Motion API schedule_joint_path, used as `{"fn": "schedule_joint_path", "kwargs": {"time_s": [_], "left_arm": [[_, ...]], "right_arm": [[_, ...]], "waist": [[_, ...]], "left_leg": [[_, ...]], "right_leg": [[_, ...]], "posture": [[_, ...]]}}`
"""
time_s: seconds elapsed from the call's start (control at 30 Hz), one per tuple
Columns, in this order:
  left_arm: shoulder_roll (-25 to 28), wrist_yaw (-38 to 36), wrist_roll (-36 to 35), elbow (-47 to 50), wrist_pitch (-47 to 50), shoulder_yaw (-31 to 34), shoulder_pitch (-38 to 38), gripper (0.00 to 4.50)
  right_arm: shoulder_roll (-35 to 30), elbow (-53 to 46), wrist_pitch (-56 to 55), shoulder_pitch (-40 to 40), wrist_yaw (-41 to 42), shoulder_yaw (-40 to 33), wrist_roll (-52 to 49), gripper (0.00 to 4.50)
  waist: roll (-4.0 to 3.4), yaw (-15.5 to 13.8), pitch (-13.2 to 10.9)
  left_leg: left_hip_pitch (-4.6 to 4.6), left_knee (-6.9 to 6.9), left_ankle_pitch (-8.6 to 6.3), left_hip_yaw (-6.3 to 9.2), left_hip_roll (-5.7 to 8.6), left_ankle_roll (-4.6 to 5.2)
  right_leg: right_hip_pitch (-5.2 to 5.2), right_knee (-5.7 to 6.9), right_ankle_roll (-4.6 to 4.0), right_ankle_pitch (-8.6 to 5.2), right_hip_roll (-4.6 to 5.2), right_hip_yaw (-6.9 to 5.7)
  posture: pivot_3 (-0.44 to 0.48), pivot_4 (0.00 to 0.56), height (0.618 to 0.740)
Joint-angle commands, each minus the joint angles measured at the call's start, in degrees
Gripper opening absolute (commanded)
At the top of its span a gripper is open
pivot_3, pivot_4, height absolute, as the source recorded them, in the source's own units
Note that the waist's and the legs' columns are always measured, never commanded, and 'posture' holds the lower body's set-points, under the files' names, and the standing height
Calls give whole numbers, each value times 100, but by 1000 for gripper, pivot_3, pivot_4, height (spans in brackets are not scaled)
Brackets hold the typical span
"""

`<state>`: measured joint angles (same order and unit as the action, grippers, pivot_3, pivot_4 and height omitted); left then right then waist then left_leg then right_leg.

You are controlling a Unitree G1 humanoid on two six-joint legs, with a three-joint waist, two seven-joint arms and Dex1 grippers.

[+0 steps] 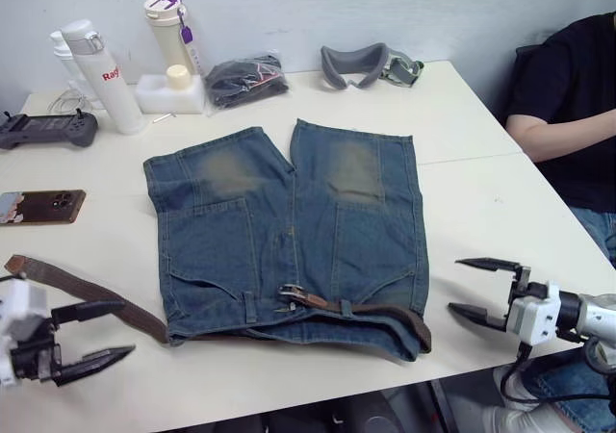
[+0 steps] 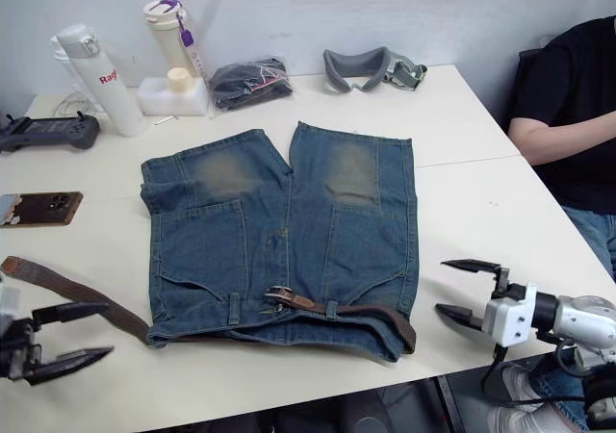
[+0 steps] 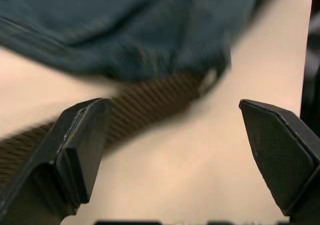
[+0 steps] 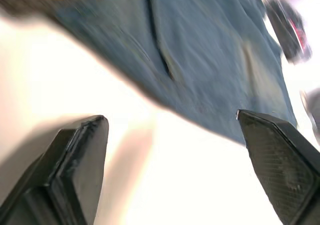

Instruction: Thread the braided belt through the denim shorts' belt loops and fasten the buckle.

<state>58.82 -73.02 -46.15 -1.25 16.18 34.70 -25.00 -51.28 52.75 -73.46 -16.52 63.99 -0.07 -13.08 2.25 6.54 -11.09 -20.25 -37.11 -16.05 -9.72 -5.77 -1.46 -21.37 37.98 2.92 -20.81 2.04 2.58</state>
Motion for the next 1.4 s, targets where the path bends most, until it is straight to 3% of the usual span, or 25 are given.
{"fn": "schedule_joint_path", "kwargs": {"time_s": [0.03, 0.2, 0.33, 0.53, 0.63, 0.7, 0.87, 0.93, 1.0, 1.07, 1.1, 1.17, 1.4], "left_arm": [[-94, 642, -326, 6, 600, 182, 843, 4500], [-355, 1277, 72, 689, 1018, -671, 1612, 4500], [-346, 1610, 1406, 1100, 619, -1918, 1945, 4500], [92, 900, 2324, 1143, -202, -2370, 1507, 4500], [251, 563, 2635, 1031, -893, -2322, 1192, 4500], [246, 504, 2788, 984, -1302, -2322, 1121, 4500], [111, 1029, 4043, 546, -2992, -2672, 1260, 4500], [-14, 1161, 4165, 530, -3229, -2749, 1331, 4500], [-197, 1215, 3794, 730, -2795, -2693, 1393, 4500], [-375, 1360, 2551, 1059, -1360, -2348, 1711, 4500], [-405, 1427, 1880, 1181, -624, -2138, 1943, 4500], [-407, 1520, 1260, 1265, 216, -1884, 2303, 4500], [-197, 2002, 2028, 824, 1174, -2566, 3244, 4500]], "right_arm": [[-121, 355, 420, -543, -282, -246, 83, 4453], [282, -243, 1634, -1125, -376, -73, -11, 4453], [708, -2035, 3791, -1168, -277, 323, -242, 4453], [541, -4534, 6872, -809, 157, 815, -823, 4453], [473, -5097, 7593, -728, 221, 837, -870, 4453], [471, -5250, 7891, -705, 227, 797, -825, 4453], [550, -5229, 8144, -699, 258, 925, -491, 4453], [539, -5206, 8301, -701, 342, 986, -416, 4453], [566, -5224, 8714, -696, 353, 941, -528, 4453], [739, -5087, 9361, -898, 209, 768, -827, 4453], [829, -4951, 9668, -1080, 120, 666, -950, 4453], [956, -4727, 10016, -1373, 2, 531, -1042, 4453], [1217, -3764, 10002, -2209, -114, 949, -355, 4453]], "waist": [[-6, -4, -4], [-8, 18, -4], [-9, 59, -5], [-15, -23, -8], [-23, -68, -2], [-26, -66, 0], [-32, -70, 3], [-69, -88, 25], [-107, -94, 43], [-113, -136, 43], [-96, -152, 33], [-32, -163, -2], [-23, -144, -5]], "left_leg": [[0, 0, 3, 2, 3, -3], [-6, 6, 0, 4, 0, -16], [-19, 4, -3, 2, -16, -31], [-37, 6, -14, 2, -48, -58], [-111, 1, -14, -8, -48, -58], [-110, 2, -16, -19, -49, -56], [-108, 4, -20, -30, -46, -51], [-101, 5, -21, -31, -42, -49], [-94, 5, -23, -41, -36, -41], [-91, 6, -19, -41, -30, -34], [-92, 4, -18, -39, -29, -31], [-103, -12, -13, -32, -30, -16], [-103, 1, 17, -33, -2, -28]], "right_leg": [[2, 0, 1, 0, 1, -1], [1, -4, 97, 46, -5, -2], [-14, -1, 103, 47, -32, 9], [-42, 0, 79, 31, -59, 7], [-119, 12, 75, 26, -56, 7], [-123, 8, 73, 22, -58, 14], [-124, 2, 70, 20, -56, 22], [-117, 0, 70, 20, -54, 25], [-116, 1, 73, 21, -49, 37], [-117, 5, 82, 26, -48, 42], [-118, 10, 85, 29, -48, 43], [-130, 44, 89, 37, -48, 38], [-135, 34, 87, 62, -46, 32]], "posture": [[0, 150, 730], [0, 150, 730], [0, 150, 730], [0, 150, 730], [0, 150, 730], [0, 150, 730], [0, 150, 730], [0, 150, 730], [0, 150, 730], [0, 150, 730], [0, 150, 730], [0, 150, 730], [0, 150, 730]]}}
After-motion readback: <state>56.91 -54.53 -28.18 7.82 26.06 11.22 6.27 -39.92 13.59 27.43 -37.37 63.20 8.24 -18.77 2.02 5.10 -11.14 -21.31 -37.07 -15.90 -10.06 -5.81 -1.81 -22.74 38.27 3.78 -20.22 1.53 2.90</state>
